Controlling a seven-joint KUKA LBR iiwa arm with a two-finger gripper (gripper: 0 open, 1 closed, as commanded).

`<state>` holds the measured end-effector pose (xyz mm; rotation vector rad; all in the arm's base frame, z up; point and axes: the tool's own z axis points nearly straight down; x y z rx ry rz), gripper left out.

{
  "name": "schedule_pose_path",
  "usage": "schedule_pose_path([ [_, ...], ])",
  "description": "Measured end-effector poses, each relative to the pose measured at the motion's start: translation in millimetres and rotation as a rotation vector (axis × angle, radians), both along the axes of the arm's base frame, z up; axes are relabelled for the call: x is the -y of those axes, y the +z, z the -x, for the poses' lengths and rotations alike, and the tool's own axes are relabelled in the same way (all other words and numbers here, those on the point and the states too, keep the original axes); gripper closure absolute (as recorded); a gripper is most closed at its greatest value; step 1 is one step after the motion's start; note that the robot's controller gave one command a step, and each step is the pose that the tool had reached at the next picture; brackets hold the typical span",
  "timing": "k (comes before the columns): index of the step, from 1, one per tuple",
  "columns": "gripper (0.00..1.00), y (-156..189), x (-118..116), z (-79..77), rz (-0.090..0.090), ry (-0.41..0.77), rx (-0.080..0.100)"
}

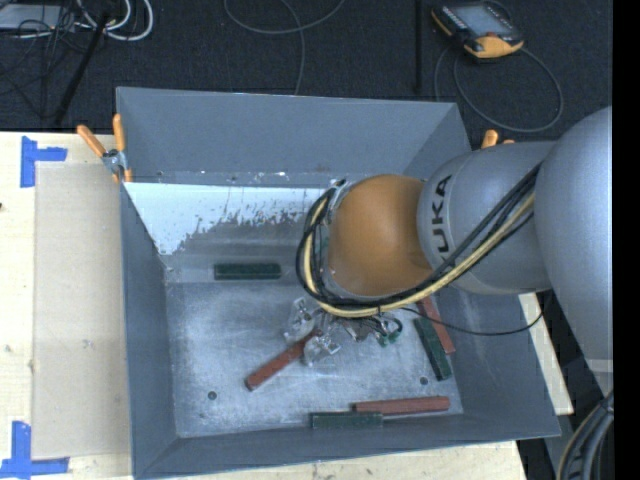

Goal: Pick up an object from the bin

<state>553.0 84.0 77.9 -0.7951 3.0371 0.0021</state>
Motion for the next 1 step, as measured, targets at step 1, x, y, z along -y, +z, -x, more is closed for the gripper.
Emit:
schedule_pose_path([
  [1, 1.00, 129.3, -6.1, -1.6, 0.001, 0.069, -0.001],
])
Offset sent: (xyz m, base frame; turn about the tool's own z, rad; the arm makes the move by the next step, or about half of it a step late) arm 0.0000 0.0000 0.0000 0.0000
